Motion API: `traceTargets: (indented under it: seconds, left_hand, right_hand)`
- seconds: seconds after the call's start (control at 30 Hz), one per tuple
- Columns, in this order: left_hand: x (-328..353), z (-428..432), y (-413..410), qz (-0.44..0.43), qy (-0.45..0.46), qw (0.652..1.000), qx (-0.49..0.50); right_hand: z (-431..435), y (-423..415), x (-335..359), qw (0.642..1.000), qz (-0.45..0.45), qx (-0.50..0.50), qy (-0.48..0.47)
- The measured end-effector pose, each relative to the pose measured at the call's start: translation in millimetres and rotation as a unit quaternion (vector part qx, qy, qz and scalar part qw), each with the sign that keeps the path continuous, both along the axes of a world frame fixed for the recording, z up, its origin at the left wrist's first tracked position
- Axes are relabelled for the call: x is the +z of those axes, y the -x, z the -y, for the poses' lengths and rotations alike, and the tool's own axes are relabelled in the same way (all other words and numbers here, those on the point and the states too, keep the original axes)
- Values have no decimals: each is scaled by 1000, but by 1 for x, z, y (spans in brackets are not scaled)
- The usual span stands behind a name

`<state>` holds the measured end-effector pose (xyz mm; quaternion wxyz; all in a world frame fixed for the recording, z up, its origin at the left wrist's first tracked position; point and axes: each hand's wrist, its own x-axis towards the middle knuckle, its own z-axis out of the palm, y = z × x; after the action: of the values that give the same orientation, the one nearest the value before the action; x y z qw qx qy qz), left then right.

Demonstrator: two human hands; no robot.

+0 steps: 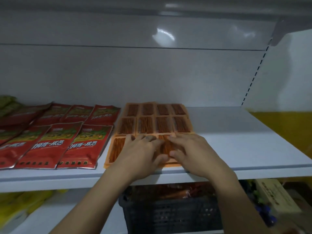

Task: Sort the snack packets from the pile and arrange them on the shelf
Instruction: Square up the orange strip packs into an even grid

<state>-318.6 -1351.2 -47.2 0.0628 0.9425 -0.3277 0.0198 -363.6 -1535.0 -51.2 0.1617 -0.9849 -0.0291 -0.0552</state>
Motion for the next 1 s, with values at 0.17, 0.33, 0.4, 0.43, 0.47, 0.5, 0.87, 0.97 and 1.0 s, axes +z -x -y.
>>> traceTargets:
  seconds: [0.17,0.33,0.4,0.43,0.47,0.5,0.87,0.97,1.0]
  left_hand:
    - [2,20,7,-5,-18,1000,4]
    - [-1,41,14,-7,-23,1000,13]
    - [-2,46,16,-9,-29,999,21]
    - [-3,48,17,-10,-32,999,25]
    - [-2,49,17,-10,-35,999,29]
    - [-2,50,18,-11,-38,999,33]
    - [1,52,19,-44,-50,997,45]
    - [5,54,20,-50,-56,996,45]
    - [5,54,20,-50,-56,996,45]
  right_hand:
    - [47,9,12,998,2,-61,5]
    - [55,13,-3,998,-63,-4,-6]
    - [54,13,-9,997,-75,-2,-10]
    - [55,14,-11,997,-76,-2,-16]
    - [55,14,-12,997,-74,0,-21]
    - [56,15,-13,997,-72,1,-26]
    - [55,21,-10,998,-55,1,-37]
    - [55,22,-11,998,-55,-3,-43]
    - [54,22,-12,997,-55,-5,-45]
